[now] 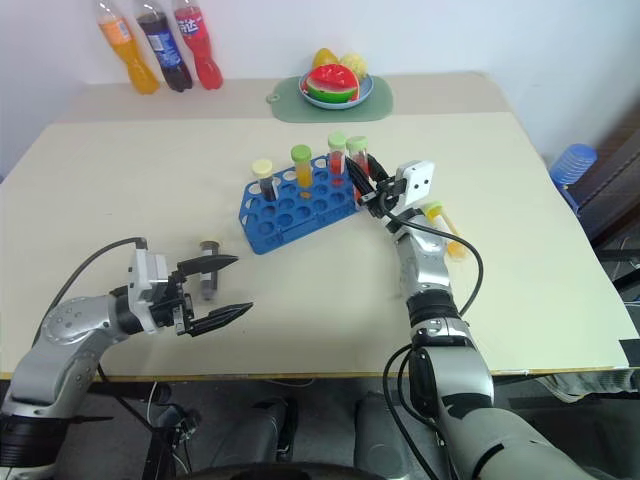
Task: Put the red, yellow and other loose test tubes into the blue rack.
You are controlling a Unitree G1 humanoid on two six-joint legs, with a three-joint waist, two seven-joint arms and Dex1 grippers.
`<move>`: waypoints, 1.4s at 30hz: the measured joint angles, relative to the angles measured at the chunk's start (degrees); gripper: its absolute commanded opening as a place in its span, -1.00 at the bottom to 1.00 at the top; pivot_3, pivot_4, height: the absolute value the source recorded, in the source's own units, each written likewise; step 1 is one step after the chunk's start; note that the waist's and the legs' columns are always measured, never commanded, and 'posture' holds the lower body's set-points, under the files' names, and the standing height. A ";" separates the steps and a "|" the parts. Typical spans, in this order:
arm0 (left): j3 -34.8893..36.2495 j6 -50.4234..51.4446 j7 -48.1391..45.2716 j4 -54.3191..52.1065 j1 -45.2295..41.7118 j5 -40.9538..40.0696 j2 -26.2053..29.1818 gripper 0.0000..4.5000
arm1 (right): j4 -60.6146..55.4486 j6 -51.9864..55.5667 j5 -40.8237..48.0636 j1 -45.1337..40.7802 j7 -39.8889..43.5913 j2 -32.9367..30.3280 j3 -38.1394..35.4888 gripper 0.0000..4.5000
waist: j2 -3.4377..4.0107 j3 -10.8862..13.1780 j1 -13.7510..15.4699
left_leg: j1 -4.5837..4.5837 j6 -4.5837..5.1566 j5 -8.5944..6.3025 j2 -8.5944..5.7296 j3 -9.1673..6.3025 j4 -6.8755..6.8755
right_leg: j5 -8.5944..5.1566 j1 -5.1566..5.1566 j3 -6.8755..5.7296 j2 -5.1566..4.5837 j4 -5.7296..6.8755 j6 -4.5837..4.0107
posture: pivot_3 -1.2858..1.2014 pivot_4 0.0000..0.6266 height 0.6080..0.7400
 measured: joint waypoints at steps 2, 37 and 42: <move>0.19 -0.06 0.06 -0.06 0.86 0.00 0.04 1.00 | 3.86 -3.04 -0.49 -1.96 -0.71 0.47 -0.21 -0.65 | 0.00 0.00 -0.31 | 0.02 0.00 0.00 0.00 -0.01 -0.01 | 0.00 0.00 0.00 0.00 0.02 0.00 | 0.03 -0.52 1.00; 1.91 0.70 4.13 -5.04 3.90 -0.27 0.04 1.00 | 23.92 -10.61 -4.64 -12.69 -10.33 3.31 -5.01 -0.65 | 0.02 0.00 -0.64 | 0.06 -0.02 0.01 0.00 -0.02 -0.02 | 0.00 0.03 0.01 0.00 0.04 -0.01 | 0.03 -0.52 1.00; 1.91 0.71 4.65 -5.38 4.82 -0.28 0.01 1.00 | 24.17 -11.09 -5.49 -12.69 -11.70 3.44 -5.15 -0.65 | 0.02 0.00 -0.57 | 0.08 -0.01 0.01 -0.01 -0.03 -0.01 | 0.00 0.08 0.00 0.00 0.04 -0.01 | 0.03 -0.52 1.00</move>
